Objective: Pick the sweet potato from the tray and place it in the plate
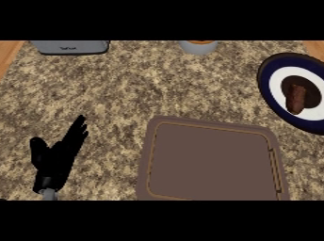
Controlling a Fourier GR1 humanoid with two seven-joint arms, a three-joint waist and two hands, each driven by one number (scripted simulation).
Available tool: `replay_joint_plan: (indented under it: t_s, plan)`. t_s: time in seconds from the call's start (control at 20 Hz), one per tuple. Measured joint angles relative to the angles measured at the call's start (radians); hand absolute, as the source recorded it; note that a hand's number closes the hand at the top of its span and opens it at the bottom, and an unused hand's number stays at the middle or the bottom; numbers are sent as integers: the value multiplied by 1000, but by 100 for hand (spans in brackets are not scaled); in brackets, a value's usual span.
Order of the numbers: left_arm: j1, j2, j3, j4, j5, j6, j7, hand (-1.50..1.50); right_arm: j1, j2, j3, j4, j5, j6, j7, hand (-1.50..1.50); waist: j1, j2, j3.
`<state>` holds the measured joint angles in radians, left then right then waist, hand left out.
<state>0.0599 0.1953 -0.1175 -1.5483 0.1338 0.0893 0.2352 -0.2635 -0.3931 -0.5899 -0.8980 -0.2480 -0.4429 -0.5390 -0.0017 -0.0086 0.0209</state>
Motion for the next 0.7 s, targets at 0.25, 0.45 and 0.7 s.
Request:
replay_joint_plan:
  t_s: [0.25, 0.45, 0.7]
  plan:
    - [-1, -6, 11, -2, 12, -17, -3, 0, 96, 26, -1, 51, -14, 116, -124, -150, 0, -3, -2]
    - [-3, -8, 12, 4, 1, -21, 3, 0, 150, 59, 22, 61, 9, 122, -183, -150, 1, -5, -1]
    - [-12, -15, 16, 10, -17, -15, 14, 0, 192, 91, 52, 36, 32, 93, -190, -150, 1, -5, -3]
